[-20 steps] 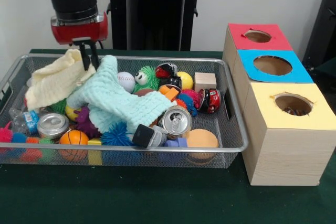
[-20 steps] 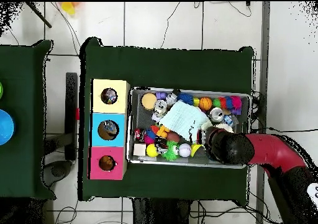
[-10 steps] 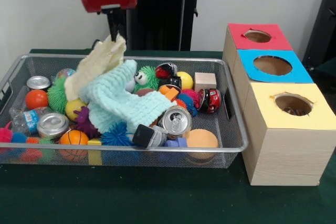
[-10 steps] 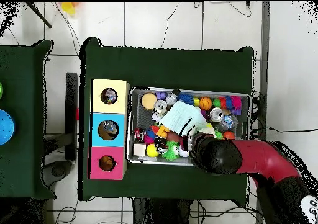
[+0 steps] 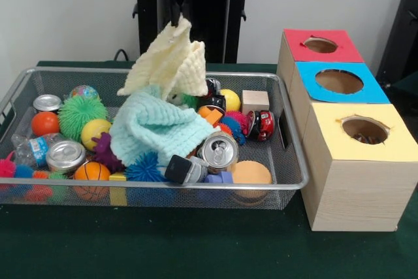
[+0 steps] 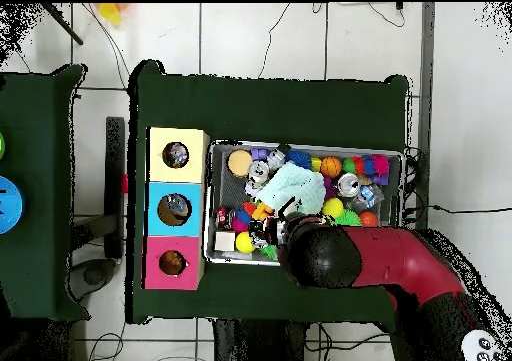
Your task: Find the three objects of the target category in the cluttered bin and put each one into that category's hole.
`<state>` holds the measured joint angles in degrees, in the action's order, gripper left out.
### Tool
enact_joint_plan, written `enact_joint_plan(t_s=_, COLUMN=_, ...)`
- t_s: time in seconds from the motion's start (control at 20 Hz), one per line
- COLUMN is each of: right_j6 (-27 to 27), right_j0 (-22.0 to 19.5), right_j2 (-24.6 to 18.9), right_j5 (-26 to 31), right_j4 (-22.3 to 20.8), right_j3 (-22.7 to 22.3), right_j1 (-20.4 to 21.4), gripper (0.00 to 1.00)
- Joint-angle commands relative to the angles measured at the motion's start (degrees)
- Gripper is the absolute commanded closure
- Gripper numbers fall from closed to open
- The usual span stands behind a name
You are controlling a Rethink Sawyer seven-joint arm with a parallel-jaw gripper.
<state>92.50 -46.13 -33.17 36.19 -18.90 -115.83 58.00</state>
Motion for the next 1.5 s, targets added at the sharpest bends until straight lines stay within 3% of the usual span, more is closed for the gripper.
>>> enact_joint_plan(t_s=0.05, right_j6=5.2, right_j0=0.2, right_j2=3.8, right_j5=3.1, right_j4=1.6, right_j3=-2.2, right_j1=1.3, gripper=0.00)
enact_joint_plan(t_s=0.4, right_j6=4.3, right_j0=-0.5, right_j2=3.9, right_j5=-0.3, right_j4=1.0, right_j3=-3.0, right_j1=0.3, gripper=0.00)
enact_joint_plan(t_s=0.6, right_j6=4.2, right_j0=-0.7, right_j2=4.5, right_j5=-3.9, right_j4=-0.5, right_j3=-2.5, right_j1=-3.1, gripper=0.00)
enact_joint_plan(t_s=0.95, right_j6=2.1, right_j0=0.2, right_j2=8.1, right_j5=-4.8, right_j4=-7.4, right_j3=2.1, right_j1=-5.3, gripper=0.00)
enact_joint_plan(t_s=1.3, right_j6=-3.5, right_j0=-4.2, right_j2=6.6, right_j5=-4.1, right_j4=-10.0, right_j3=7.0, right_j1=-12.1, gripper=0.00)
enact_joint_plan(t_s=1.5, right_j6=-4.8, right_j0=-5.3, right_j2=6.0, right_j5=-3.2, right_j4=-11.9, right_j3=8.9, right_j1=-13.7, gripper=0.00)
